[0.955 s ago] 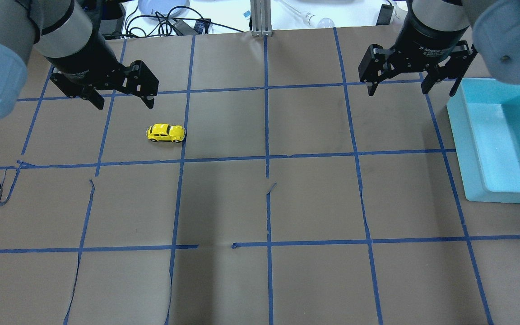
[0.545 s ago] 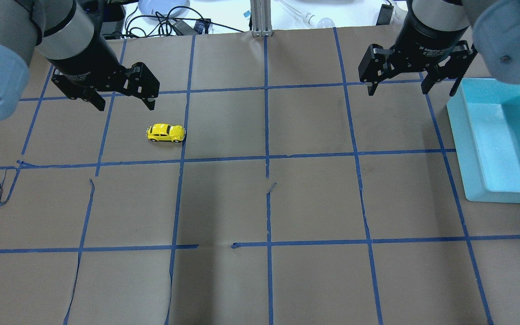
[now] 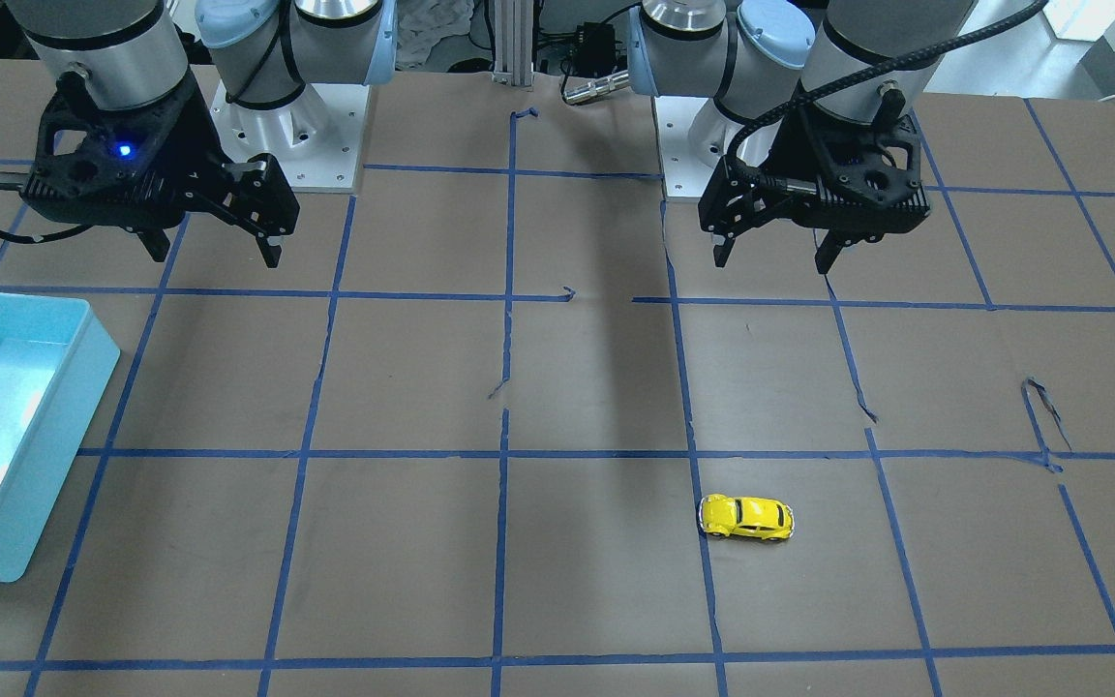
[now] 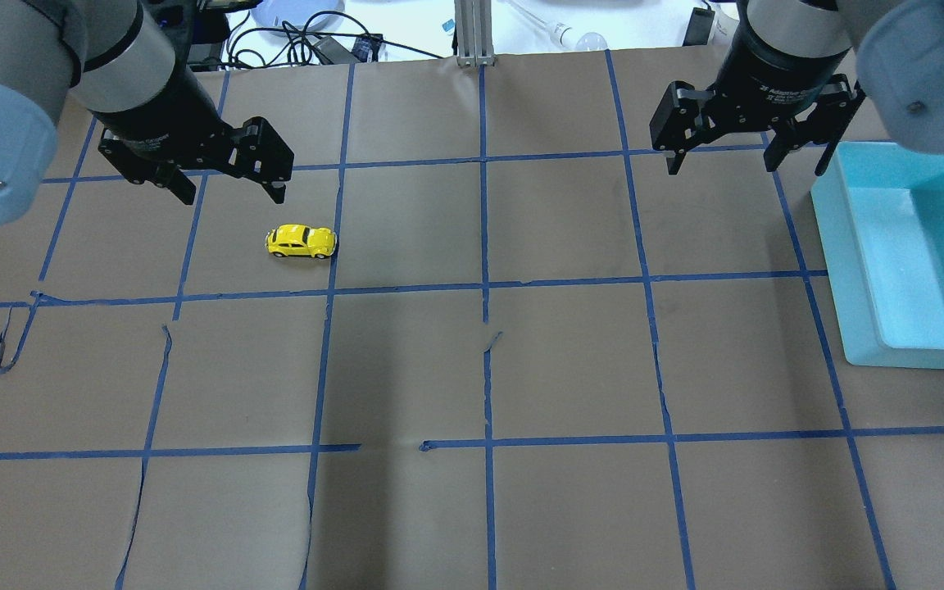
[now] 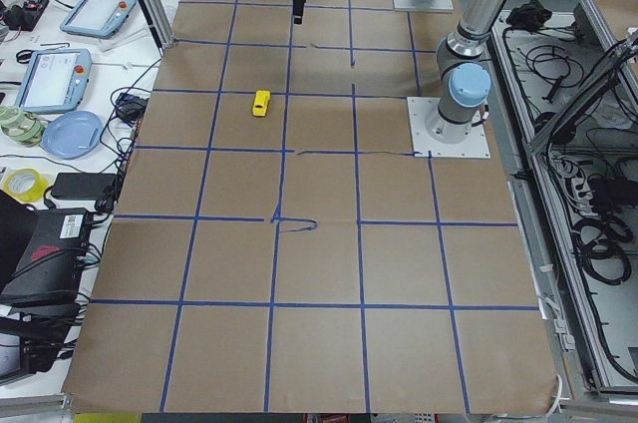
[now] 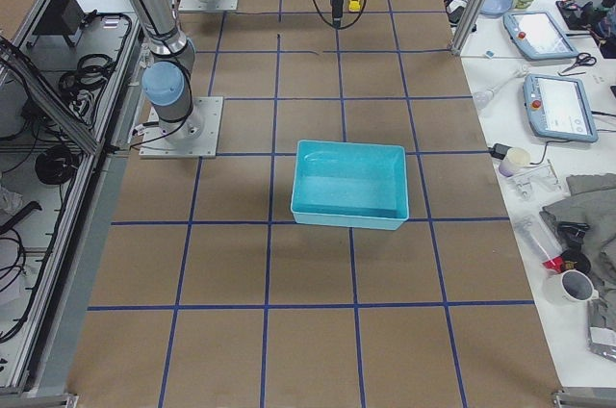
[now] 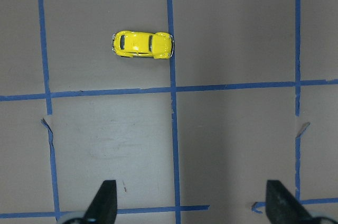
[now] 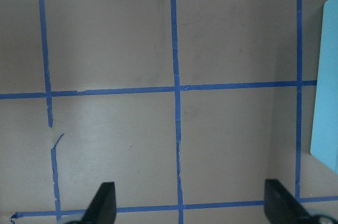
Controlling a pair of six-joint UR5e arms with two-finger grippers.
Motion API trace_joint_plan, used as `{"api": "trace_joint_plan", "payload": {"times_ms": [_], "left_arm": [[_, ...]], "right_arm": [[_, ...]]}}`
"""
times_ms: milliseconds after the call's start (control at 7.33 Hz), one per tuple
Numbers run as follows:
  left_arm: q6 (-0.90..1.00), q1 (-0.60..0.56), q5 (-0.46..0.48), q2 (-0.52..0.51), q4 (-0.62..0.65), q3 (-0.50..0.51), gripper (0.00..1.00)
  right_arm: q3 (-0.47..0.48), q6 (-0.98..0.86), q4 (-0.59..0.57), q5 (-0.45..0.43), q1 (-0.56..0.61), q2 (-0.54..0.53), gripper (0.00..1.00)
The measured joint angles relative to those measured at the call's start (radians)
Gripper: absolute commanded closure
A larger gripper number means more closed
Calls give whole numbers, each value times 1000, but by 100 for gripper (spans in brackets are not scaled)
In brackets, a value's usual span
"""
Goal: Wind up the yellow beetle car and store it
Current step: 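Lower the left gripper onto the yellow toy car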
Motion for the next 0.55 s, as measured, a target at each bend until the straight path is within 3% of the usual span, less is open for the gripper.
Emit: {"api": "trace_joint_plan", "payload": {"times_ms": [545], "left_arm": [[-2,0,-6,-29,1,5,0]], "right_arm": [[0,0,-1,0,0,2,0]]}}
